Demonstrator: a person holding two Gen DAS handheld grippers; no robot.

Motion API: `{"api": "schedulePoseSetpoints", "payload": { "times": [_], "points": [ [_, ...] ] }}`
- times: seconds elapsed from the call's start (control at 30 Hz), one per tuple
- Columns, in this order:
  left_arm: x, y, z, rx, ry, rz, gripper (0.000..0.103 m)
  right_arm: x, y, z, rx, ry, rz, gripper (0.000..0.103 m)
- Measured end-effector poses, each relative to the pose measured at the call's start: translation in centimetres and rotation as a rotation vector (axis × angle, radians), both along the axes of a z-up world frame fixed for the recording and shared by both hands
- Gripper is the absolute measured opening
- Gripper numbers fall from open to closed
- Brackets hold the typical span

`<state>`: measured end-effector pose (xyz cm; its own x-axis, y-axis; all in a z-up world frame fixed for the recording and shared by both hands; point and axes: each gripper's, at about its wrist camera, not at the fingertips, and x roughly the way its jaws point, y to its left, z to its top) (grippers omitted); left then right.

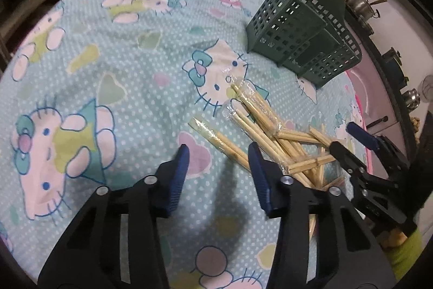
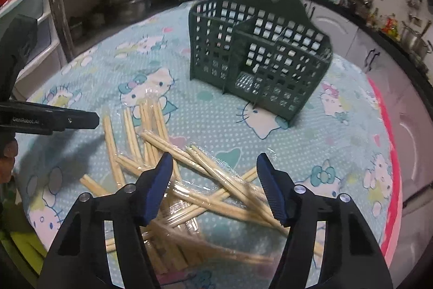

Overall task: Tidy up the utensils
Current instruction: 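Lower the right gripper onto the chopstick pile and close on one wrapped chopstick, then lift the chopstick upright with the right gripper and carry it over the green caddy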

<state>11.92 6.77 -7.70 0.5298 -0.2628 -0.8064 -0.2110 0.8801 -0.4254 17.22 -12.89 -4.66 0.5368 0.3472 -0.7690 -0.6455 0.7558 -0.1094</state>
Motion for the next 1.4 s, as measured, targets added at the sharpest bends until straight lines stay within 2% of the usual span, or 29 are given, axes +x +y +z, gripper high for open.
{"api": "schedulePoseSetpoints", "payload": {
  "times": [0.33, 0.43, 0.57, 0.77, 1.1, 1.4],
  "points": [
    [2.2, 0.5, -0.9, -0.068, 0.064, 0.013, 0.036, 3.6, 0.6, -1.9, -0.02, 0.148, 0.098, 0.054],
    [2.9, 0.7, -1.0, -0.066, 0.078, 0.017, 0.036, 4.2, 1.0, -2.3, -0.03, 0.164, 0.123, 0.052],
    [3.6, 0.6, -1.1, -0.042, 0.087, 0.021, 0.031, 5.2, 1.3, -2.5, -0.011, 0.187, 0.129, 0.048],
    [3.7, 0.8, -1.2, -0.022, 0.085, 0.032, 0.023, 6.3, 1.7, -2.9, -0.019, 0.22, 0.136, 0.037],
    [3.7, 1.4, -1.2, -0.04, 0.082, 0.042, 0.019, 6.5, 2.6, -2.9, -0.045, 0.193, 0.142, 0.01],
    [3.8, 2.2, -1.3, -0.074, 0.079, 0.047, 0.009, 5.5, 2.2, -1.0, -0.014, 0.124, 0.129, 0.006]
  ]
}}
